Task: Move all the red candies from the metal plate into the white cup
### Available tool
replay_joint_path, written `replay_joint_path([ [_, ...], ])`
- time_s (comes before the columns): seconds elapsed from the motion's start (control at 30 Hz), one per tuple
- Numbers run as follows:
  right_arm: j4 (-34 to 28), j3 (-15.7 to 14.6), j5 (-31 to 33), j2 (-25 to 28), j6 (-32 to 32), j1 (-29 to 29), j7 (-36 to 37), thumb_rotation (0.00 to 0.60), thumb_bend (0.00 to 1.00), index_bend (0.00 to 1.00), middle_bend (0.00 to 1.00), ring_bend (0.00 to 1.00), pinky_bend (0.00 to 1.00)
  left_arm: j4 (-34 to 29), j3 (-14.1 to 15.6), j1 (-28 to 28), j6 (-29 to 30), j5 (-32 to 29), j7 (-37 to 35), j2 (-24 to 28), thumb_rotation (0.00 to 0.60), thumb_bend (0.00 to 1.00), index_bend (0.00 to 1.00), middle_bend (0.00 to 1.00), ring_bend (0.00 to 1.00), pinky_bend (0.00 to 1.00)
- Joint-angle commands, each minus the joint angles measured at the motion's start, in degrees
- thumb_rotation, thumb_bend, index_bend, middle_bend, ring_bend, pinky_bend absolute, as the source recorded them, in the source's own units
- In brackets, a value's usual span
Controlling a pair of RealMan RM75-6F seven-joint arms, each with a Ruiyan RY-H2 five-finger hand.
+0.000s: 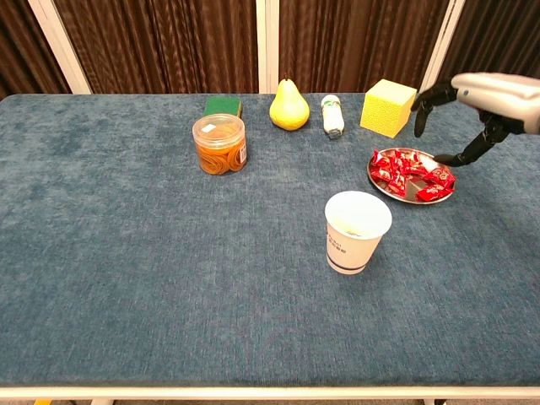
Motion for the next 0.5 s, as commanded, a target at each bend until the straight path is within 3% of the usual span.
replay_joint_path([
  [0.03,4.6,0.4,1.8,-3.6,-3.1,1.6,-1.5,0.6,0.24,0.41,0.15,0.0,0.0,-0.1,0.0,0.1,0.1,-0.1,0.1,0.1,0.6,0.07,0.18,0.11,0.08,0.15],
  [0.27,11.2,0.7,3.7,-8.8,-6.6,4.0,-4.4,0.6,0.24,0.41,0.13,0.0,0.0,-0.4,0.1,0.2,0.0,-0.3,0.3,0.2,0.6,0.07,0.18,0.11,0.08,0.15],
  [0.5,13.7,0.9,5.0,-10.2,-7.5,4.1,-4.9,0.6,0.24,0.41,0.13,0.0,0.0,0.0,0.1,0.4,-0.1,-0.6,-0.1,0.2,0.6,0.07,0.18,0.11,0.08,0.15],
])
